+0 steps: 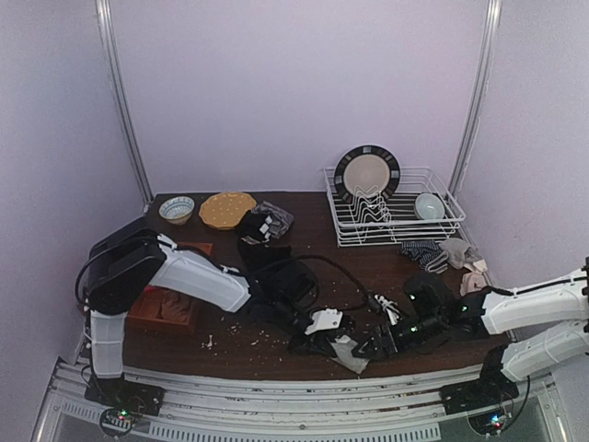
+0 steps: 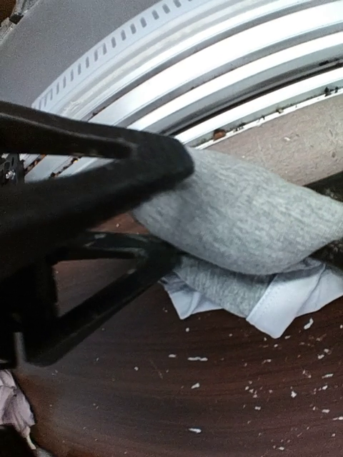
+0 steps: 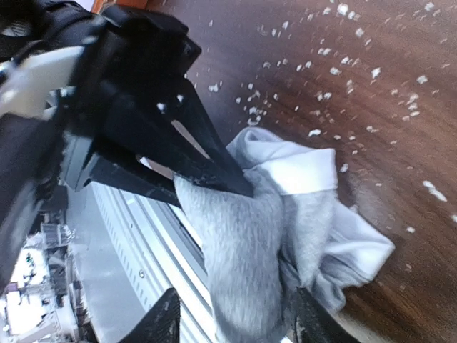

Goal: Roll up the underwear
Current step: Roll the underwear at the center of the board.

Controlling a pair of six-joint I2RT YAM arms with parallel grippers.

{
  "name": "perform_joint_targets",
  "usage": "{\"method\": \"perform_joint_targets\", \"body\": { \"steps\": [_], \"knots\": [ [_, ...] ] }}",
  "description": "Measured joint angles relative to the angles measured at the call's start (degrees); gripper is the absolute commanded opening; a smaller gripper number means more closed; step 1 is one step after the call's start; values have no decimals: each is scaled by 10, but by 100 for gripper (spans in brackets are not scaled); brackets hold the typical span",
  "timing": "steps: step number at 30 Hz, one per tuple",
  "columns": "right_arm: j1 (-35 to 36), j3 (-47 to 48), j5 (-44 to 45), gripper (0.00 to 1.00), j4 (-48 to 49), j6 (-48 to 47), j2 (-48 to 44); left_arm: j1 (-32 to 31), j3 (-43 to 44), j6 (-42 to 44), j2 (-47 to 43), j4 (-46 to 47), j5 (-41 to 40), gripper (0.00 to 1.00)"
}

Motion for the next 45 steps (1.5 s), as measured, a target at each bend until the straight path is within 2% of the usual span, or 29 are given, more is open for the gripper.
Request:
{"method": "perform_joint_targets", "body": {
  "steps": [8,14,20,24,27,30,32,34,36,37,39,41,45],
  "knots": [
    [91,9,169,56,-107,-29,-130,14,75,-39,34,-117,55,0],
    [177,23,290,55,-141,-63,-136,39,134,-89,77,-186,125,0],
    [195,48,358,55,-147,-94,-79,52,200,-122,123,-263,183,0],
    [195,76,385,47,-144,-104,-20,56,236,-130,146,-308,203,0],
    [194,87,394,32,-142,-101,13,58,244,-134,150,-325,208,0],
    [194,86,394,18,-133,-82,29,58,246,-139,151,-333,207,17],
    [194,82,393,13,-122,-65,31,58,245,-146,151,-336,206,40],
    [194,74,390,11,-108,-50,31,59,242,-159,148,-333,208,58],
    [194,68,389,10,-97,-37,33,59,231,-174,135,-327,211,69],
    [194,66,389,10,-90,-30,35,59,223,-183,125,-323,204,80],
    [194,65,388,10,-76,-18,41,57,205,-198,101,-311,179,92],
    [194,64,389,10,-69,-11,44,57,187,-218,78,-300,145,97],
    [187,59,382,10,-54,4,47,63,155,-259,43,-271,46,98]
  ]
}}
